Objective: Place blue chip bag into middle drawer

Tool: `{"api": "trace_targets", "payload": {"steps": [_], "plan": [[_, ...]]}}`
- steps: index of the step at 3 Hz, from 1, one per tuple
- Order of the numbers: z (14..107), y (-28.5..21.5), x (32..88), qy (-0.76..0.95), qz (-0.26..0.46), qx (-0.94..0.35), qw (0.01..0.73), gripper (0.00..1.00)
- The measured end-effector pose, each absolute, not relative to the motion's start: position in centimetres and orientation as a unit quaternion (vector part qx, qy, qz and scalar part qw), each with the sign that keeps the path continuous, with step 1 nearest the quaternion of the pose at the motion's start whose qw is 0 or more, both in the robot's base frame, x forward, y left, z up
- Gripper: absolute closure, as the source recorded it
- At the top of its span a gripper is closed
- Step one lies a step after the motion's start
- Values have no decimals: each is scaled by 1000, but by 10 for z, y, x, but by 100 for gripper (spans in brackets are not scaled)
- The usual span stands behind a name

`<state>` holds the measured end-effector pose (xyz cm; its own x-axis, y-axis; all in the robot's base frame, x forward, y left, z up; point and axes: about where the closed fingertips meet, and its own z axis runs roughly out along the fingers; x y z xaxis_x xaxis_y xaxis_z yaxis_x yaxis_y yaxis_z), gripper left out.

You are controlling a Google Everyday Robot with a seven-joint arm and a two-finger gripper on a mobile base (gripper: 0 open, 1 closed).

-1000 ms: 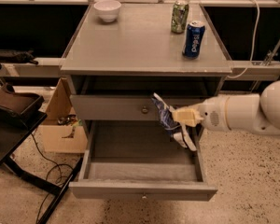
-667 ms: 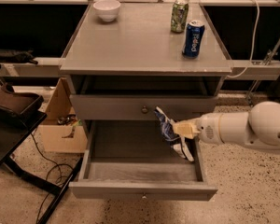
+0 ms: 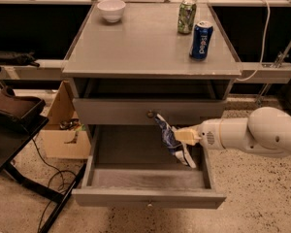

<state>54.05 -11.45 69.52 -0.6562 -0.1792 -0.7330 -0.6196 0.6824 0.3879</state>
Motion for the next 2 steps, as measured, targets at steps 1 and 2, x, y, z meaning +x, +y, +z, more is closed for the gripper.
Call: {"api": "trace_targets", "payload": {"steps": [1,2], "plan": [[637,-106,550,859,325,-247,310,100],[556,-96,562,861,343,-254,274,100]]}}
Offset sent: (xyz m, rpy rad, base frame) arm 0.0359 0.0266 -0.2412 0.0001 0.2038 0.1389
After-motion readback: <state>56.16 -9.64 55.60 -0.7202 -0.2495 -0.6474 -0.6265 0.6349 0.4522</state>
